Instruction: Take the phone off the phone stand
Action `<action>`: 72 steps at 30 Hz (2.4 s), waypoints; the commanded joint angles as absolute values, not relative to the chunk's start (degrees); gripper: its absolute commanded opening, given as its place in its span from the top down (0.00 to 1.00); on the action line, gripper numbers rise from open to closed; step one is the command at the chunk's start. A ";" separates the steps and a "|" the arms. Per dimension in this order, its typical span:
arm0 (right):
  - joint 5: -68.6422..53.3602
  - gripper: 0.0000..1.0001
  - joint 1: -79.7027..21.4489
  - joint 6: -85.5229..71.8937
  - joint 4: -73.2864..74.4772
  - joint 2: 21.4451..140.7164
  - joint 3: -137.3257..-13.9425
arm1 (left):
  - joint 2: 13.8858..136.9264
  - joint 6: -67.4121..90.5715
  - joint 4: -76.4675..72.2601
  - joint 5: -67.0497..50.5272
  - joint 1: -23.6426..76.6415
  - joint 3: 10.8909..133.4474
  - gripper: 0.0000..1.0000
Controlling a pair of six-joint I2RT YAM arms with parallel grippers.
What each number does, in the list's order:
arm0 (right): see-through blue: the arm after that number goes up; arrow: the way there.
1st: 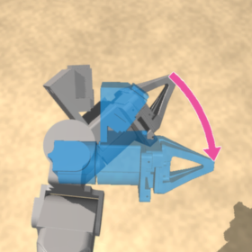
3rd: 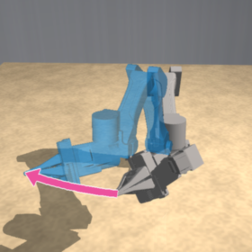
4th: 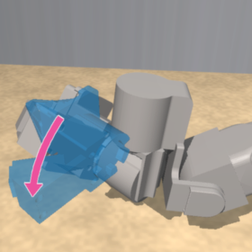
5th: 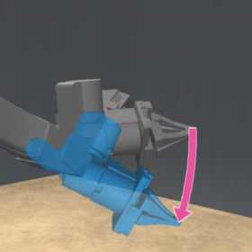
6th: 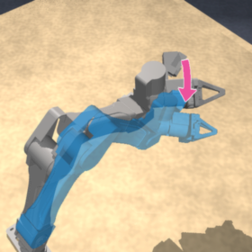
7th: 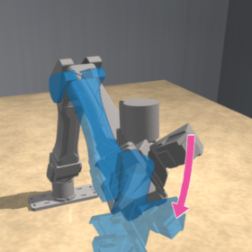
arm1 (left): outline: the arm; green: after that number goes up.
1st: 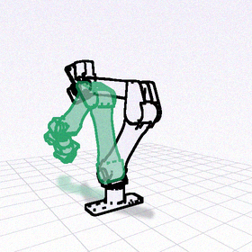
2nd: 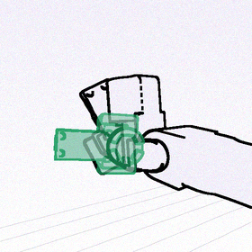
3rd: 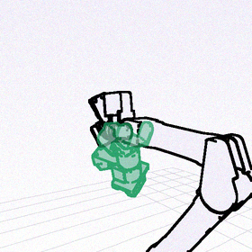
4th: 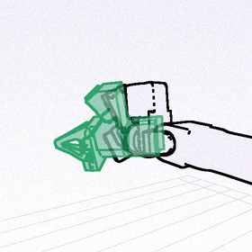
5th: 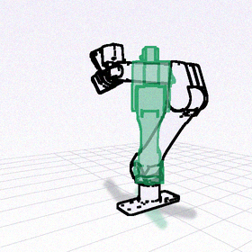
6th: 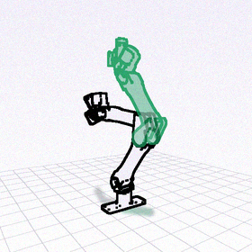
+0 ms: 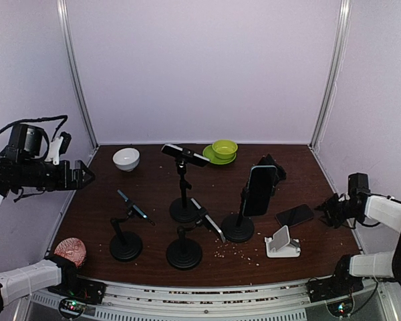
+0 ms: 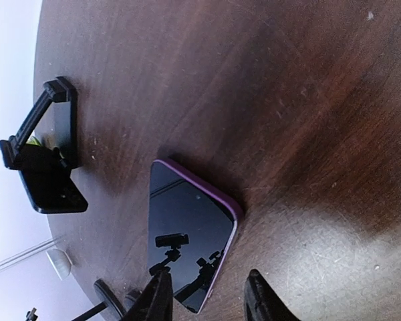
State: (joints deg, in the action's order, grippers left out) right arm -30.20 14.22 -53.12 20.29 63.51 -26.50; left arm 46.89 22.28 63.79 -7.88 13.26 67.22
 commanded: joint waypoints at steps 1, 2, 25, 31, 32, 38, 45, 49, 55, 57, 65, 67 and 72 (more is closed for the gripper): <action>-27.27 0.61 14.59 -45.67 28.88 59.51 -31.33 | 49.10 20.98 60.03 -9.24 13.62 71.21 0.02; -27.21 0.61 14.59 -44.31 30.81 59.16 -32.84 | 49.72 20.79 59.89 -9.33 13.61 72.15 0.02; -22.44 0.46 -1.49 -30.41 39.81 57.54 -60.00 | 65.63 15.30 54.76 -15.38 13.60 89.87 0.04; -17.18 0.40 -10.30 -22.38 45.61 66.47 -71.40 | 64.89 15.56 52.50 -16.67 13.70 87.09 0.04; -15.99 0.40 -11.36 -21.21 47.07 68.46 -73.25 | 64.48 15.78 52.13 -16.98 13.73 86.38 0.04; -10.14 0.36 -14.58 -15.91 55.52 80.18 -83.30 | 62.98 15.13 51.84 -15.93 14.56 83.68 0.04; -12.36 0.34 -14.59 -12.61 63.17 95.55 -93.64 | 64.74 14.31 53.90 -13.04 14.59 85.05 0.04; -13.24 0.34 -14.57 -13.55 62.58 101.85 -96.51 | 67.49 14.79 57.15 -13.86 14.64 90.75 0.04; -16.47 0.34 -14.52 -15.22 61.36 110.25 -100.55 | 69.93 17.30 59.13 -14.18 14.62 95.14 0.04; -17.35 0.35 -14.46 -15.21 61.20 112.58 -101.49 | 70.95 18.41 59.24 -14.33 14.65 96.62 0.05; -16.17 0.37 -14.41 -14.56 59.65 117.32 -101.02 | 73.57 19.69 59.23 -12.90 14.66 100.96 0.06; -16.26 0.38 -14.46 -14.11 59.16 117.94 -100.90 | 73.86 19.79 59.19 -12.72 14.68 101.14 0.06; -17.12 0.44 -14.16 -13.05 58.47 119.42 -100.91 | 73.97 20.19 58.09 -12.31 14.67 100.19 0.06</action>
State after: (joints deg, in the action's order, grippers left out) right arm -16.53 -14.28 -14.37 59.61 117.99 -100.25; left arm 73.89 19.27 60.05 -13.04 14.37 99.85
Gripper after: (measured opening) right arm 0.576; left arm 0.949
